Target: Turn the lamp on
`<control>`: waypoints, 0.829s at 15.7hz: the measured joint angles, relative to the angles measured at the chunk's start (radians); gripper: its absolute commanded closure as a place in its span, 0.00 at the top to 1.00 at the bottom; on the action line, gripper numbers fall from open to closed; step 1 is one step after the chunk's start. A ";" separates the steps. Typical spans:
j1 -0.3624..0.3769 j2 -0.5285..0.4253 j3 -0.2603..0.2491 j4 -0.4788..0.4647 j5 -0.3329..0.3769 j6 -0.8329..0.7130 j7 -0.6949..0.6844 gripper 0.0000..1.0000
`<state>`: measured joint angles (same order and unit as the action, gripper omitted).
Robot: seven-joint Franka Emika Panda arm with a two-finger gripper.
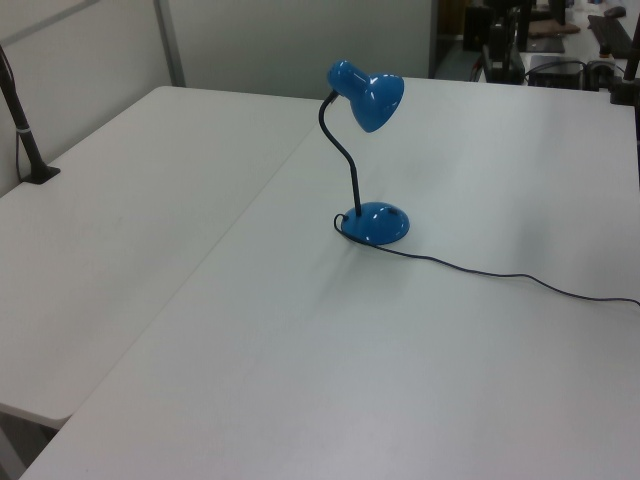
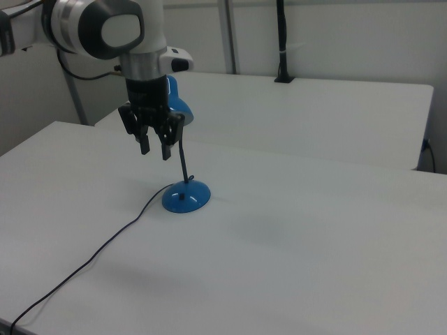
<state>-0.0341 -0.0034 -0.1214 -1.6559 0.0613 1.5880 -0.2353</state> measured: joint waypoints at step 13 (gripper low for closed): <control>0.093 0.237 0.015 -0.043 0.021 0.443 -0.114 0.00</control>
<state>0.0594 0.2333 -0.1061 -1.6985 0.0818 2.0309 -0.3497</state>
